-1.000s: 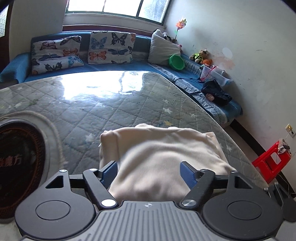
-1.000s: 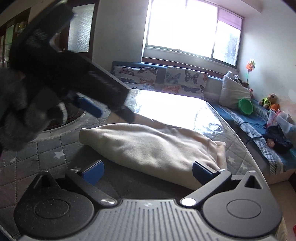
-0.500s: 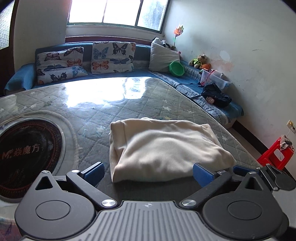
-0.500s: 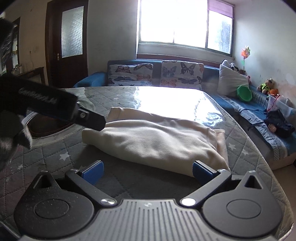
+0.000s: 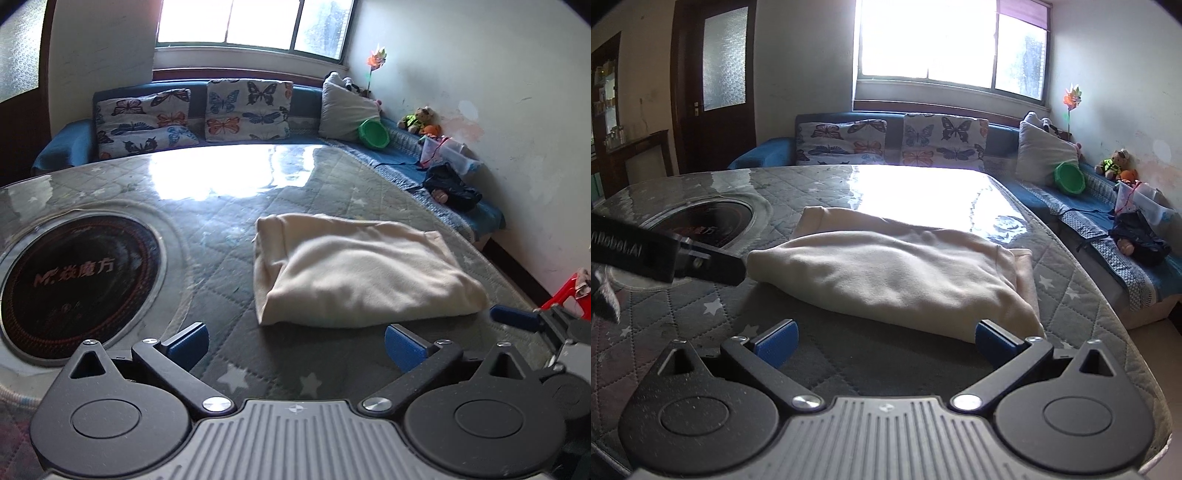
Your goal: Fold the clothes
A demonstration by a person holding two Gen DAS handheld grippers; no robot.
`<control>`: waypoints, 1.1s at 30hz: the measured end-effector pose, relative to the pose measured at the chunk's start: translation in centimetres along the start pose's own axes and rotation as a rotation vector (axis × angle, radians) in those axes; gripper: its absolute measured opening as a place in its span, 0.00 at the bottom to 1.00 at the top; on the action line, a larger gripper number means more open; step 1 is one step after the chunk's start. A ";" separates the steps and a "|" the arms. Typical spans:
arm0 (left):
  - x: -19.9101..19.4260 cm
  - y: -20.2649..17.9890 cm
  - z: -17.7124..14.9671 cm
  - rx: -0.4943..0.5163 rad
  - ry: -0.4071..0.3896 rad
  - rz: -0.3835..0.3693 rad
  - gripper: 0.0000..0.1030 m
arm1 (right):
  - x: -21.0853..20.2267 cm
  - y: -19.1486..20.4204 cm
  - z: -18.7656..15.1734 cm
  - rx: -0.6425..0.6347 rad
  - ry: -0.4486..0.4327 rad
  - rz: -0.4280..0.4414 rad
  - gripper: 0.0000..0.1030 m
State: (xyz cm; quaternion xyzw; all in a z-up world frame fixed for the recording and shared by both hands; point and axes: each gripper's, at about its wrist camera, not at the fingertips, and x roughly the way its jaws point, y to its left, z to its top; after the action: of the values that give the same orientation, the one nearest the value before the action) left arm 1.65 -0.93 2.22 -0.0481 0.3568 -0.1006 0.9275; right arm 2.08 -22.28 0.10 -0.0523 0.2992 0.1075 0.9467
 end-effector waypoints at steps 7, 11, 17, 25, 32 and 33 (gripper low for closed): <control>-0.4 -0.6 -0.9 0.027 0.004 0.021 1.00 | -0.1 -0.1 -0.1 0.023 0.008 -0.020 1.00; -0.5 -1.1 -1.3 0.042 0.008 0.027 1.00 | -0.2 -0.1 -0.2 0.025 0.008 -0.029 1.00; -0.6 -1.8 -1.7 0.049 0.023 0.038 1.00 | -0.7 -0.1 -0.4 0.037 0.004 -0.040 1.00; -1.0 -2.3 -2.1 0.058 0.028 0.048 1.00 | -1.1 -0.4 -0.8 0.052 0.003 -0.046 1.00; -1.3 -2.4 -2.4 0.061 0.025 0.057 1.00 | -1.5 -0.4 -1.0 0.056 -0.002 -0.049 1.00; -1.4 -2.4 -2.4 0.062 0.025 0.057 1.00 | -1.6 -0.3 -1.0 0.057 -0.002 -0.049 1.00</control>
State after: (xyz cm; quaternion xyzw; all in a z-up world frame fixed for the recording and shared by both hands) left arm -1.37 -3.04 1.74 -0.0078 0.3662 -0.0856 0.9265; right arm 0.34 -23.04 0.23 -0.0327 0.2998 0.0758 0.9504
